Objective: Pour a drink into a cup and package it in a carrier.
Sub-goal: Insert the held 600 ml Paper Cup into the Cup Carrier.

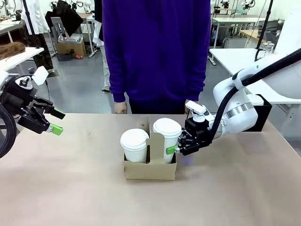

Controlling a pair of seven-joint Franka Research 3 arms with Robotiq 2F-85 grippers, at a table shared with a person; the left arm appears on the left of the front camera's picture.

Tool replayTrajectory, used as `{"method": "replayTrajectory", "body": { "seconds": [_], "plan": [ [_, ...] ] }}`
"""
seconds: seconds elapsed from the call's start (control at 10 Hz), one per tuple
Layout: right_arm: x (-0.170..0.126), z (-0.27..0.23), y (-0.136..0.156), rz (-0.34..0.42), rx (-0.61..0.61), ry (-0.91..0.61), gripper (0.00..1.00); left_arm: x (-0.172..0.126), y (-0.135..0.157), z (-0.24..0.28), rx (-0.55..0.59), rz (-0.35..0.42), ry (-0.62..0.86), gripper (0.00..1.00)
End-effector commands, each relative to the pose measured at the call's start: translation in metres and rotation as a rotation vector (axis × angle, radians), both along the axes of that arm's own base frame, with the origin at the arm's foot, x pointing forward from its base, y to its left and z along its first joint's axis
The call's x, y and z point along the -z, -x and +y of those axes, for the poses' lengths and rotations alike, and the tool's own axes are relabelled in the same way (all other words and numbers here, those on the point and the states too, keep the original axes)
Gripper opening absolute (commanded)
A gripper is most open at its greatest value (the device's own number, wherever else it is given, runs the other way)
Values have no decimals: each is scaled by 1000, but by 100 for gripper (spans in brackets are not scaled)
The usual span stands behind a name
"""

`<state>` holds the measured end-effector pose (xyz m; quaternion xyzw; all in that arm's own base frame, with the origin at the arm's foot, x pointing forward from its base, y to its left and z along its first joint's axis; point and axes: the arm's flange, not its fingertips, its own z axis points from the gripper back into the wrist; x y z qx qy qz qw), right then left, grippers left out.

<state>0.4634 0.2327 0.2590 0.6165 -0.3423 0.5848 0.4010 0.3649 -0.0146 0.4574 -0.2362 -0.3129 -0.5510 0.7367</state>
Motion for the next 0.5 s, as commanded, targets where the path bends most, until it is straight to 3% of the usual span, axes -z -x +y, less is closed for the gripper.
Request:
{"method": "replayTrajectory", "body": {
  "seconds": [0.0,0.3,0.4],
  "plan": [
    [5,2,-6,-44,-12,14,81,-1,-1,-1,5,-13,32,100],
    [11,2,-6,-78,-7,28,81,-1,-1,-1,5,-13,32,100],
    [14,3,-7,-111,-4,42,100,-1,-1,-1,5,-13,32,100]
  ]
}}
